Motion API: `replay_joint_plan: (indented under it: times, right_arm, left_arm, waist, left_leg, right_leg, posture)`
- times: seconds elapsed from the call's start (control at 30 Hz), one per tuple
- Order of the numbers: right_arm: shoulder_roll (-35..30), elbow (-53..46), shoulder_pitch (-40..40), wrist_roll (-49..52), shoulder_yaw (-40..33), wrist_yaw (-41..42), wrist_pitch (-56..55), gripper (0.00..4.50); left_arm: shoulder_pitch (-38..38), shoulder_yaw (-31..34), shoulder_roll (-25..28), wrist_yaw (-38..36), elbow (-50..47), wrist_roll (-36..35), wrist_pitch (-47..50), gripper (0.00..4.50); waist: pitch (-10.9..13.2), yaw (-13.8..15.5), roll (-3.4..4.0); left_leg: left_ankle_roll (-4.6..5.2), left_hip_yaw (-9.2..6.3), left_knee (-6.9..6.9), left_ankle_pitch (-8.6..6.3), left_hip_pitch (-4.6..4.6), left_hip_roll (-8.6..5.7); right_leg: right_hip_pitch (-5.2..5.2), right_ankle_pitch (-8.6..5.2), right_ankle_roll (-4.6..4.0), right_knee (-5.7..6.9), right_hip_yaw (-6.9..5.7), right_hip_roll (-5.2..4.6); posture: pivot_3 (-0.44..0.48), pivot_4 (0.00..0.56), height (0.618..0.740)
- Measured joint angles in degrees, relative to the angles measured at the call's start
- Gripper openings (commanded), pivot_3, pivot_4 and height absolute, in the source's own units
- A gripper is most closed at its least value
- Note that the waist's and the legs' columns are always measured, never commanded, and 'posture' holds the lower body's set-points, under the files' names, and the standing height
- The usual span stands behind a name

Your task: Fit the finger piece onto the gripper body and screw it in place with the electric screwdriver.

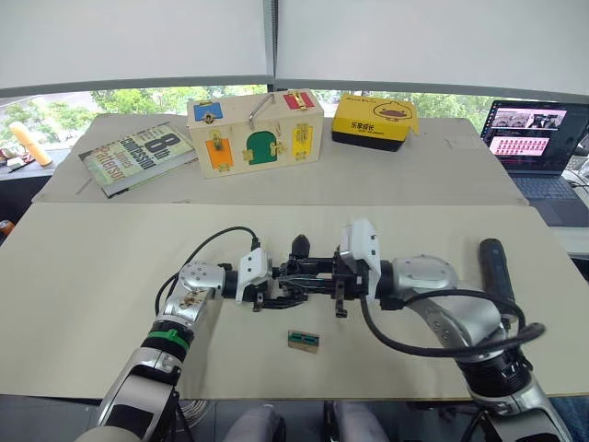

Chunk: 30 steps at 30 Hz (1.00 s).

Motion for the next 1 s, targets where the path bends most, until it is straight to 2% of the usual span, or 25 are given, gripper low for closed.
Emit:
replay_joint_plan:
  times: [0.27,0.63,1.0]
  right_arm:
    - [0.94,4.35,0.08,-4.13,0.78,2.41,-3.1,0.37]
    - [0.66,5.27,0.27,-6.69,0.77,2.85,-3.89,0.37]
    - [0.55,3.72,0.27,-5.43,0.43,2.56,0.89,0.37]
  left_arm:
    - [0.53,-0.32,0.64,0.42,-1.34,-0.01,1.41,2.28]
    - [0.72,-0.44,1.09,0.57,-2.25,-0.02,2.45,2.28]
    - [1.38,-0.45,1.26,1.12,-3.31,-0.03,2.75,2.28]
  waist:
    - [-0.01,-0.29,0.01]
    - [-0.03,-0.39,0.03]
    - [-0.11,-0.4,0.03]
  left_leg:
    - [0.0,-0.01,0.0,0.0,0.0,0.0]
    - [-0.01,-0.01,0.0,0.0,0.01,0.02]
    - [-0.01,-0.04,0.0,0.0,0.03,0.03]
  right_leg:
    - [0.0,0.0,0.0,0.01,-0.14,0.0]
    - [0.01,0.0,0.0,0.01,-0.31,0.0]
    - [0.03,0.0,-0.01,0.01,-0.31,0.0]
  posture:
    - [0.0,0.15,0.74]
    - [0.0,0.15,0.74]
    - [0.0,0.15,0.74]
